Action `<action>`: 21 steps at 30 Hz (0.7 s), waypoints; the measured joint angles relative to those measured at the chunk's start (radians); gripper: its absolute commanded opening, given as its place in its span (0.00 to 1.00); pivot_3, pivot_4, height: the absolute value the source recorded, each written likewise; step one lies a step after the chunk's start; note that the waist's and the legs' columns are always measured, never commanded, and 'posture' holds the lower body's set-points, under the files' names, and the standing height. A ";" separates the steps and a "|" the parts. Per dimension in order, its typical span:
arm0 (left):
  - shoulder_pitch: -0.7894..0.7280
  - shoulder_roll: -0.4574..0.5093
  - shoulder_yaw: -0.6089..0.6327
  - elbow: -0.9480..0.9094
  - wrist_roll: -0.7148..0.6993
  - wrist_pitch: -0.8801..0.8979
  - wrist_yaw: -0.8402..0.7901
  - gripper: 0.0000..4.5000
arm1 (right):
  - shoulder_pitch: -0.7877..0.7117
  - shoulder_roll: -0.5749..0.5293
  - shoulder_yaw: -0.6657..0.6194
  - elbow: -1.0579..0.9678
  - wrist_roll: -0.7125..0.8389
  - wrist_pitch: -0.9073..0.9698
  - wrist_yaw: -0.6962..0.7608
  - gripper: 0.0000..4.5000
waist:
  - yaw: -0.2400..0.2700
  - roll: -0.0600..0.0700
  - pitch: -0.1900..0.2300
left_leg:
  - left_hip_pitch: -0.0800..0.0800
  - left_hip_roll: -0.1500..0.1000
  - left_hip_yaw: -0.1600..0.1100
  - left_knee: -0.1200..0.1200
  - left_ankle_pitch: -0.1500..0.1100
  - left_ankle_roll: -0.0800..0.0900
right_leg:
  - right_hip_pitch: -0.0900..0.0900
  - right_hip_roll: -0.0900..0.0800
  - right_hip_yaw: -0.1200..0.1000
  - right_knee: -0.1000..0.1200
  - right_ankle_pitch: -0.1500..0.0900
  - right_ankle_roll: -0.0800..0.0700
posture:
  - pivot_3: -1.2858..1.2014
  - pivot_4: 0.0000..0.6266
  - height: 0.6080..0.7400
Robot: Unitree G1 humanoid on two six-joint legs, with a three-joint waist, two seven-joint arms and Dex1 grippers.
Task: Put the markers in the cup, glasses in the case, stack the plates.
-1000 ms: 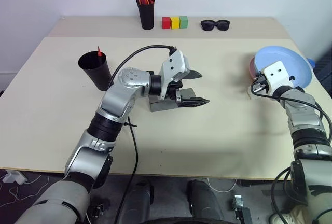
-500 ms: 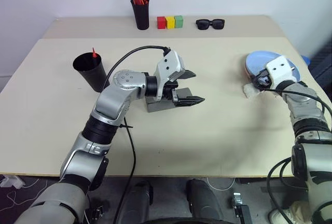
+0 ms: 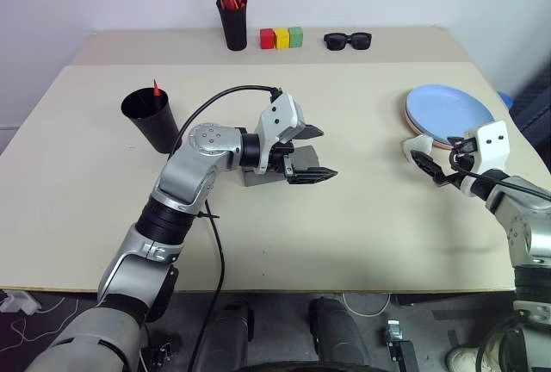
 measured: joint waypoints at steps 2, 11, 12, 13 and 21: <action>0.001 0.001 -0.001 0.000 0.001 0.000 0.000 1.00 | -0.013 0.018 0.019 0.019 -0.004 0.000 -0.006 0.99 | 0.000 0.000 0.000 | 0.000 0.000 0.000 0.000 0.000 0.000 | 0.000 0.000 0.000 0.000 0.000 0.000 | 0.52 0.24 1.00; 0.031 0.016 0.000 -0.022 0.001 0.003 0.013 1.00 | -0.136 0.078 0.100 0.238 -0.086 -0.096 -0.018 0.82 | -0.001 0.000 0.000 | 0.000 0.000 0.000 0.000 0.000 0.000 | 0.000 0.000 0.000 0.000 0.000 0.000 | 0.52 0.24 1.00; 0.034 0.018 -0.001 -0.027 0.001 0.006 0.015 1.00 | -0.152 0.079 0.106 0.266 -0.099 -0.111 -0.020 0.71 | -0.001 0.000 0.000 | 0.000 0.000 0.000 0.000 0.000 0.000 | 0.000 0.000 0.000 0.000 0.000 0.000 | 0.52 0.24 1.00; 0.035 0.020 -0.001 -0.036 0.001 0.007 0.018 1.00 | -0.165 0.080 0.109 0.294 -0.113 -0.132 -0.023 0.60 | 0.000 0.000 0.000 | 0.000 0.000 0.000 0.000 0.000 0.000 | 0.000 0.000 0.000 0.000 0.000 0.000 | 0.52 0.24 1.00; 0.035 0.024 0.000 -0.051 0.001 0.009 0.033 1.00 | -0.164 0.080 0.130 0.341 -0.202 -0.262 -0.077 0.05 | 0.000 0.000 0.000 | 0.000 0.000 0.000 -0.001 0.000 0.000 | 0.000 0.000 0.000 0.000 0.000 0.000 | 0.52 0.24 1.00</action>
